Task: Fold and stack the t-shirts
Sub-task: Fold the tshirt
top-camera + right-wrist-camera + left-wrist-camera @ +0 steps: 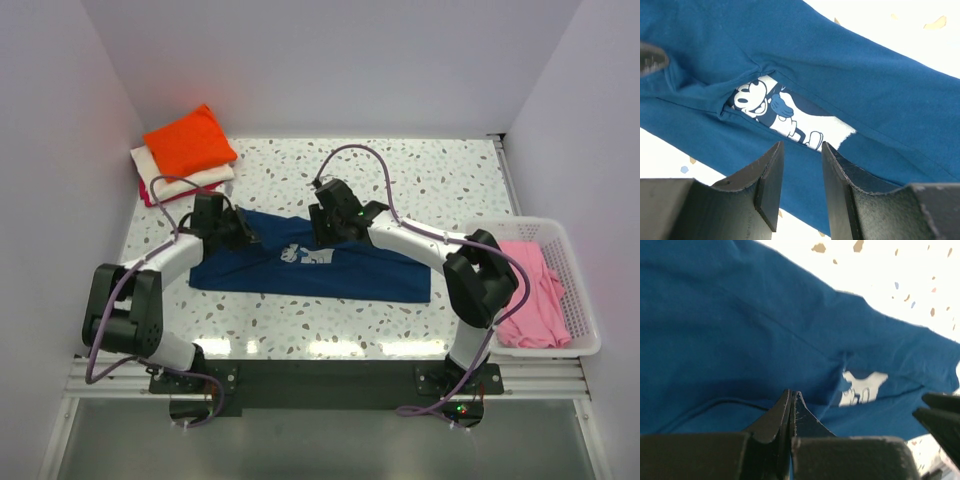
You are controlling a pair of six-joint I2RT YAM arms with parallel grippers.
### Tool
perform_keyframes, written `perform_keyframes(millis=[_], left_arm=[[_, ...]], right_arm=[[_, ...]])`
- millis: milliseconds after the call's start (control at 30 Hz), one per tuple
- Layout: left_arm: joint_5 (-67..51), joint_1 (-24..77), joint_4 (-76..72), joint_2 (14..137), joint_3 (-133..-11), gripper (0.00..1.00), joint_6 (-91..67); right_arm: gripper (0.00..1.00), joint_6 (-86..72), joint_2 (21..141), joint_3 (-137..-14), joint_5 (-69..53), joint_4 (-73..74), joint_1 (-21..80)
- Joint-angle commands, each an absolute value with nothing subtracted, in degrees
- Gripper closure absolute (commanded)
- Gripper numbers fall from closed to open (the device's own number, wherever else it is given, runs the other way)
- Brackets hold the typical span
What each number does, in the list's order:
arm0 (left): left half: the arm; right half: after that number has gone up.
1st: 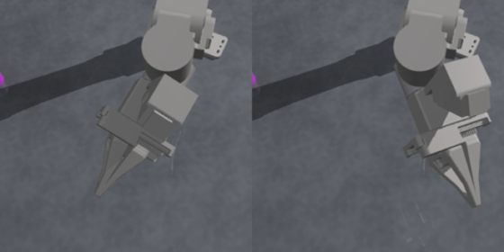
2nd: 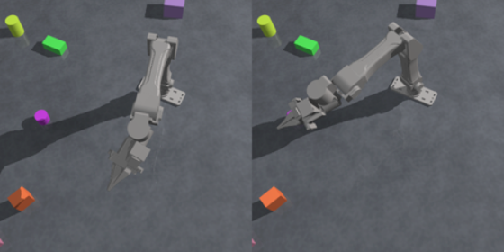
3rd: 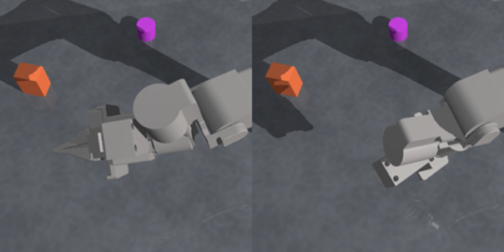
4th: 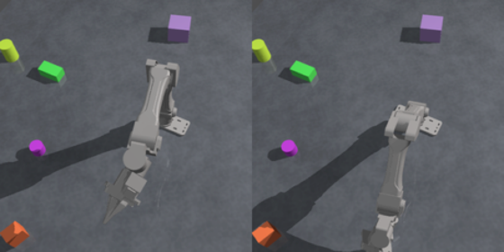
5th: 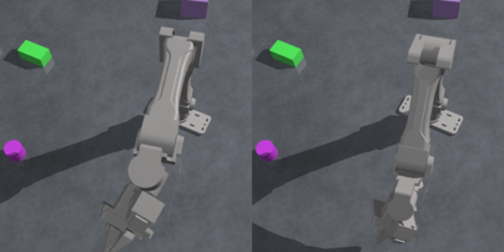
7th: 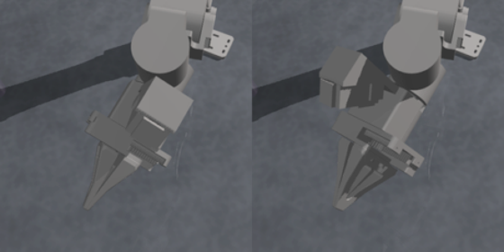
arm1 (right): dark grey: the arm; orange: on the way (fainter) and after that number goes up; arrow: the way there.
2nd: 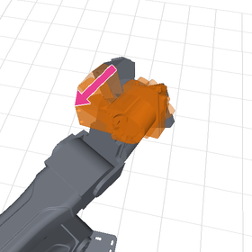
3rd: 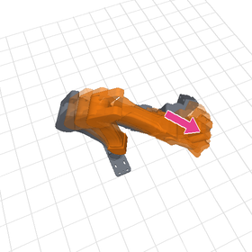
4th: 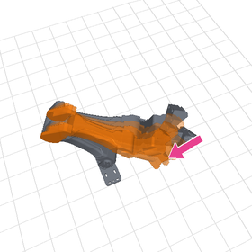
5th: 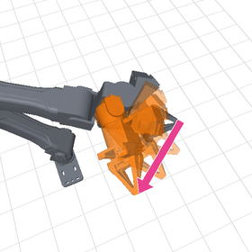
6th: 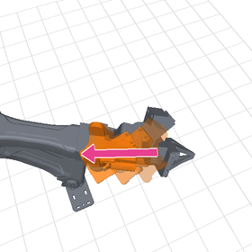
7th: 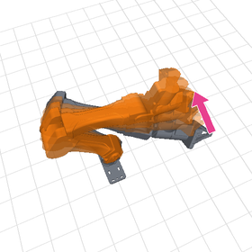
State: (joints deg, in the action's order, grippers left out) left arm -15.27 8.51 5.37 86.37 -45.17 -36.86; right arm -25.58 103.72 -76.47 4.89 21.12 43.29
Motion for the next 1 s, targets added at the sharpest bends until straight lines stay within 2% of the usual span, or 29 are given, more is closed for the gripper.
perform_keyframes(millis=[0, 467, 833, 967], left_arm=[[-18.9, 9.4, 3.3, 81.6, -41.8, 1.0, -37.2], [-23.6, 10.3, 4.0, 71.5, -31.5, 1.0, -36.7], [-21.5, 10.3, 6.1, 67.9, -30.2, 1.0, -36.7], [-21.8, 10.3, 5.0, 69.3, -29.0, 1.0, -36.6]], right_arm=[[0.6, -25.9, 100.8, -76.4, 5.9, 19.6, 43.4], [0.6, -25.5, 102.2, -78.0, 8.7, 20.9, 43.3], [0.6, -25.9, 102.8, -78.6, 13.7, 24.5, 42.6], [0.52, -28.2, 102.8, -77.4, 18.3, 27.4, 40.6]])
